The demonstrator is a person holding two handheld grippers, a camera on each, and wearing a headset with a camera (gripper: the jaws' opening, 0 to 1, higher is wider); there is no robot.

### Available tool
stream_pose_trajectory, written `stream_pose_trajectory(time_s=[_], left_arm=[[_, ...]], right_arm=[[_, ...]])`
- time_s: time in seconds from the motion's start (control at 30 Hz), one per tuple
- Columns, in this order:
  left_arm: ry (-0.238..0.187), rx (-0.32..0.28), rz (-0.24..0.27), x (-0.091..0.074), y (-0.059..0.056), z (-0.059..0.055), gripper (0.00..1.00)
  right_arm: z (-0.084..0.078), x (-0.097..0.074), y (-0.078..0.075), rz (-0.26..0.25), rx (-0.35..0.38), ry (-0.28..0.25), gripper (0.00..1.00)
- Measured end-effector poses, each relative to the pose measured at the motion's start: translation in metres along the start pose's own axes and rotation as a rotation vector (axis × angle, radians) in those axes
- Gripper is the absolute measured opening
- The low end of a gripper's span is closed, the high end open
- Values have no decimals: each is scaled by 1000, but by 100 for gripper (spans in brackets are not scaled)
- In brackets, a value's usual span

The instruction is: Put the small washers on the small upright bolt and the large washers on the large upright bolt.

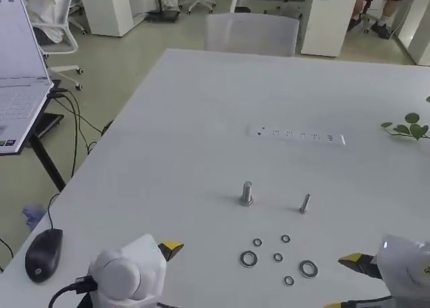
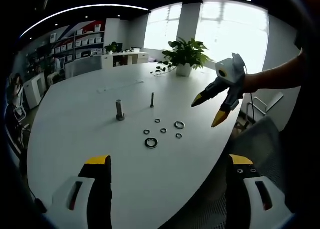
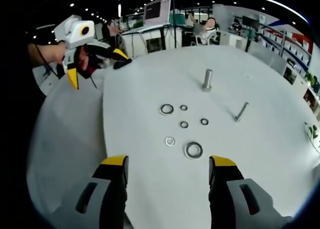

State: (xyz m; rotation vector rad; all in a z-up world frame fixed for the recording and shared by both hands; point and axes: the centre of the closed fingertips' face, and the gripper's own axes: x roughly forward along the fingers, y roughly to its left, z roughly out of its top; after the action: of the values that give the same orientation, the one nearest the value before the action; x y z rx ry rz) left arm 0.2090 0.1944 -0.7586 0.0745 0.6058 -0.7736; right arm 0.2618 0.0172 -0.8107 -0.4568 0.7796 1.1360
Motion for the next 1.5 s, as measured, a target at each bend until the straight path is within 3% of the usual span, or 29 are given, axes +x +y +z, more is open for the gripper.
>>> stream_pose_trajectory(time_s=[0.17, 0.33, 0.57, 0.83, 1.07, 1.2, 1.5], left_arm=[[0, 17, -15, 0, -2, 1, 95], [-11, 24, -8, -2, 5, 4, 95], [6, 59, -6, 0, 12, 0, 95], [20, 68, -21, 3, 13, -4, 94], [35, 109, -17, 5, 20, -4, 93], [36, 128, -24, 8, 20, -1, 92], [47, 132, -39, 8, 17, -2, 91]], right_arm=[[3, 10, 0, 19, -45, 43, 65], [6, 20, -2, 39, -84, 78, 63], [13, 32, -2, 71, -139, 115, 58], [9, 46, -3, 94, -209, 177, 54], [4, 60, 4, 133, -281, 231, 50], [-2, 66, 3, 153, -343, 289, 43], [-3, 77, 2, 176, -385, 323, 37]])
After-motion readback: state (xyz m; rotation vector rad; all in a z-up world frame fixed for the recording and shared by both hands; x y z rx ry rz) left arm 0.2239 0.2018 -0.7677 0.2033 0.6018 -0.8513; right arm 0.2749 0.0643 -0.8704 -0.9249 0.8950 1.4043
